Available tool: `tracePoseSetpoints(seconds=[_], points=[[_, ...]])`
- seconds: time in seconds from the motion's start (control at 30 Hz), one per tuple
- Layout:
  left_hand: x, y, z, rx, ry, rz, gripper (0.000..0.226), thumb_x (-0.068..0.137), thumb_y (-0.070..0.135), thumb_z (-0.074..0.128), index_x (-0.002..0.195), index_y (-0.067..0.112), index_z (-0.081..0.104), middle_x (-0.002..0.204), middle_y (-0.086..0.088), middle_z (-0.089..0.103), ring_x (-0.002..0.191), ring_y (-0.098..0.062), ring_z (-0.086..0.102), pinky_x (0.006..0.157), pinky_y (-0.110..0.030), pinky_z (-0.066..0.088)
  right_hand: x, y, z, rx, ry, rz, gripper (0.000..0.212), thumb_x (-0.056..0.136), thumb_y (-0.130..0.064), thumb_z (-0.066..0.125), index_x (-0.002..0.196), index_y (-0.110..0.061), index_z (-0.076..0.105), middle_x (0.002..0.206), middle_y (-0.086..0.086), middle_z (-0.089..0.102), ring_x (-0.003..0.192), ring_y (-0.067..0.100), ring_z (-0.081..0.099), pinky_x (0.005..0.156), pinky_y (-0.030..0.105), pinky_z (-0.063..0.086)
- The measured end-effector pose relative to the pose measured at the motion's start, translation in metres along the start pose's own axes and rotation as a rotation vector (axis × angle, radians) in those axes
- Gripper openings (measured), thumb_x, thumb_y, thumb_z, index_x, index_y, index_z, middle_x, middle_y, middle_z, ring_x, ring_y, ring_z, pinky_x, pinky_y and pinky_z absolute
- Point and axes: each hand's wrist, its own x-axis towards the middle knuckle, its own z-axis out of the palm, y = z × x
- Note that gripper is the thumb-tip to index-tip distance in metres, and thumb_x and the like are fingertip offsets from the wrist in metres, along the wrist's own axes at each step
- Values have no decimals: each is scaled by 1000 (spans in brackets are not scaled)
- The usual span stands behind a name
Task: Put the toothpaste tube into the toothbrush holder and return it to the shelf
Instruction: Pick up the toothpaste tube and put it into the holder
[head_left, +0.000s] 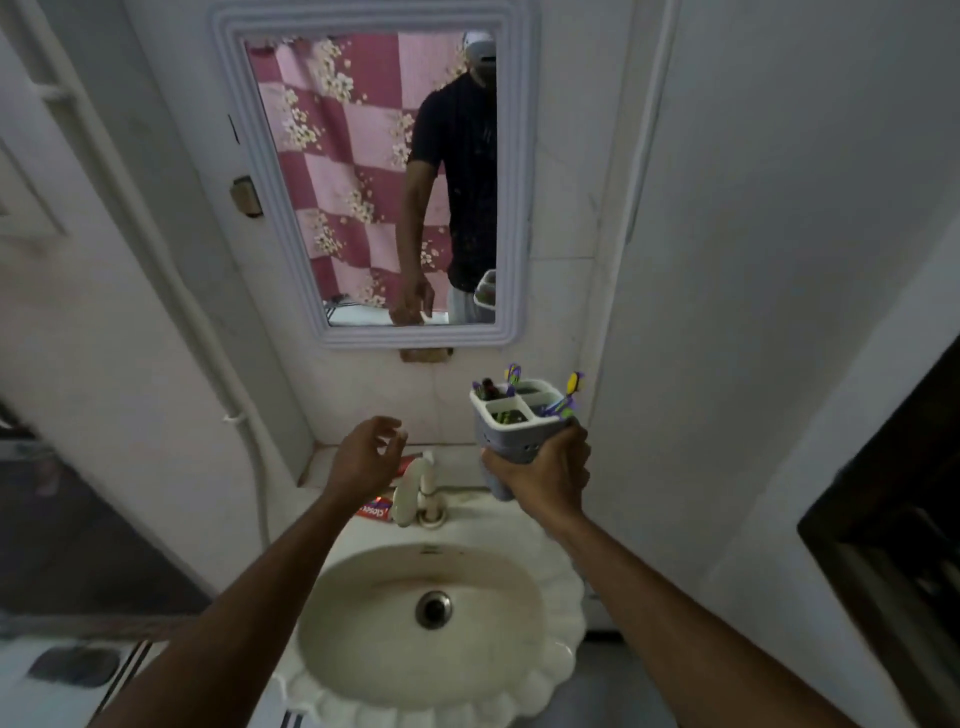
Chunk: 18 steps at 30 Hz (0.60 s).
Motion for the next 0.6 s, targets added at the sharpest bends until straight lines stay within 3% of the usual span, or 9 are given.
tracePoseSetpoints(seconds=[0.07,0.2,0.33,0.47,0.6], points=[[2,-33,9,25,-13,-72,22,102,21,69,121,12,77,108,-8,80,93,-24,74,82,-30,50,-4,20,21,-12,-14,58,129,61,-58,107,156,-3,40,150,16,54,147,40,55,114,58,53],[11,-95,26,155,-146,-139,26,100,12,62,123,12,74,118,-12,78,98,-29,74,89,-39,59,-9,57,63,-58,-39,157,126,54,-65,104,151,-7,49,144,13,59,139,38,64,102,49,62],[22,-138,43,373,-290,-27,36,97,10,65,132,20,71,129,-5,74,115,-27,69,91,-36,55,-15,82,97,-22,-22,250,117,53,-54,111,139,-4,50,133,16,63,126,39,71,89,44,62],[44,-170,62,550,-409,101,44,96,16,68,135,34,65,126,0,76,107,-21,73,83,-31,59,-16,118,133,32,67,315,130,40,-51,115,140,-9,43,136,15,63,126,38,72,98,53,67],[52,-177,68,669,-491,209,43,100,22,66,141,34,62,133,-1,70,114,-20,67,92,-31,53,-23,134,146,61,111,317,140,36,-62,113,146,-24,34,145,12,59,134,36,69,105,54,65]])
